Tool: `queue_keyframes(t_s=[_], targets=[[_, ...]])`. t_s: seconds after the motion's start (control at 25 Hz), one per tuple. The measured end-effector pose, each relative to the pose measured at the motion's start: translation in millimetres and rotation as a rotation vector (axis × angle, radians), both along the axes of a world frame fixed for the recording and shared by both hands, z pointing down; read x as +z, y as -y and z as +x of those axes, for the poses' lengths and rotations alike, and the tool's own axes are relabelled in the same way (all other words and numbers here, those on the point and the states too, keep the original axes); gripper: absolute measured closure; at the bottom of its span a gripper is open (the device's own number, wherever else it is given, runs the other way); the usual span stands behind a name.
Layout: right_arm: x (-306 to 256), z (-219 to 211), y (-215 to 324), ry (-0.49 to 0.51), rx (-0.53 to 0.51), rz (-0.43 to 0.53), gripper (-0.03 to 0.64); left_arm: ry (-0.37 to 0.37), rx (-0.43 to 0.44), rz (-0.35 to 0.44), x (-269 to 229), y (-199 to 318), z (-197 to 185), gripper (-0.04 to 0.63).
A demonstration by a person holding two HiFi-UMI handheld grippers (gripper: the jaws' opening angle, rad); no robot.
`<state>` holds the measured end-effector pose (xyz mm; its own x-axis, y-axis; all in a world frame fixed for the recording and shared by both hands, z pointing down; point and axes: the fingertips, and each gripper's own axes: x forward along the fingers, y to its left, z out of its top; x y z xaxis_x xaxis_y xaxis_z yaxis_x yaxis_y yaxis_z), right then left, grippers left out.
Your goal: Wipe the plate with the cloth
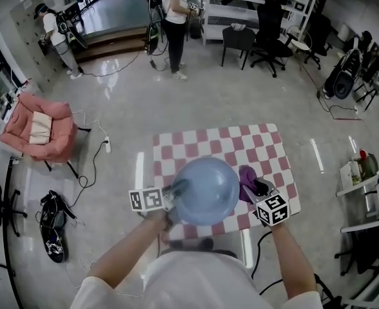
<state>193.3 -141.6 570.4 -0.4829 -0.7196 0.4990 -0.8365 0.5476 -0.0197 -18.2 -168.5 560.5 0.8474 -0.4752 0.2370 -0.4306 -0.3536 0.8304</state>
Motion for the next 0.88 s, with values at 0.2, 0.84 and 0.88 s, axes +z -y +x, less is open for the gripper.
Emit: queue_keyframes(t_s=[0.2, 0.84, 0.88], targets=[[-5, -2, -1, -0.002, -0.007, 0.015, 0.505, -0.010, -0.028, -0.047, 4, 1, -4, 0.557], [-6, -1, 8, -0.006, -0.011, 0.019, 0.505, -0.024, -0.056, -0.110, 12, 12, -10, 0.557], [-6, -2, 9, -0.006, -0.012, 0.019, 0.505, -0.025, -0.057, -0.111, 11, 13, -10, 0.557]])
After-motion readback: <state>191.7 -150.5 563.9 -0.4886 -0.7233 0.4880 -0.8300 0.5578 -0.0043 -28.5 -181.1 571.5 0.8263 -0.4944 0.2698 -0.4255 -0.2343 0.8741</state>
